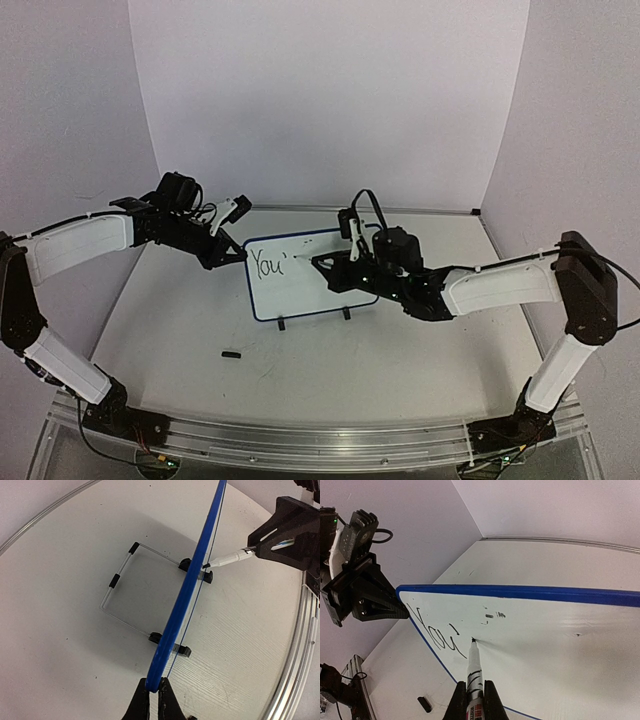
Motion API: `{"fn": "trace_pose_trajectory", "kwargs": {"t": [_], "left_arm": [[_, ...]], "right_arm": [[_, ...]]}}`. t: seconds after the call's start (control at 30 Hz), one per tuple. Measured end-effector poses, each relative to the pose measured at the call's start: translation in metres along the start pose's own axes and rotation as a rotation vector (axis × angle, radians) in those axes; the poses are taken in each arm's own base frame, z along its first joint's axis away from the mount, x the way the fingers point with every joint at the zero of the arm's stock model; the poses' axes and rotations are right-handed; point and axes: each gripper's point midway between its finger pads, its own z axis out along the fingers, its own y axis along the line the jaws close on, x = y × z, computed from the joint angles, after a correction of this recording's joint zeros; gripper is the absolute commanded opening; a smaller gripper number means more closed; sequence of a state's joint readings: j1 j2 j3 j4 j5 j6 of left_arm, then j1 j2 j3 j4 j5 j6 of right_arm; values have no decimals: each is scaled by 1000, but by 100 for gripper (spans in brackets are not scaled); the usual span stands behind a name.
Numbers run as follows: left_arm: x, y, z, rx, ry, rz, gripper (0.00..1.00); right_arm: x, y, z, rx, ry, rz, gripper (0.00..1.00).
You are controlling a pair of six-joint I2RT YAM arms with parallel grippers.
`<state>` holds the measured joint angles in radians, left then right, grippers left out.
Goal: Write a sentence on the whiteboard
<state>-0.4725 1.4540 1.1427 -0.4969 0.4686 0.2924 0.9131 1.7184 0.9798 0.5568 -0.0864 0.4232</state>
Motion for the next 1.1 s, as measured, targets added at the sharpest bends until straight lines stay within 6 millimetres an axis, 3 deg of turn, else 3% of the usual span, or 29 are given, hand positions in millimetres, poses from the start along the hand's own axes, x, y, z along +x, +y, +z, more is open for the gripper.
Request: {"fn": "trace_pose_trajectory", "kwargs": {"t": [0.3,0.63,1.1], "left_arm": [[0,0,0,0,0,0,0],[0,0,0,0,0,0,0],[0,0,0,0,0,0,0]], "right_arm": [[2,-4,0,18,6,8,0],[24,-15,-2,48,60,38,0],[21,-13,-1,44,53,33,0]]}}
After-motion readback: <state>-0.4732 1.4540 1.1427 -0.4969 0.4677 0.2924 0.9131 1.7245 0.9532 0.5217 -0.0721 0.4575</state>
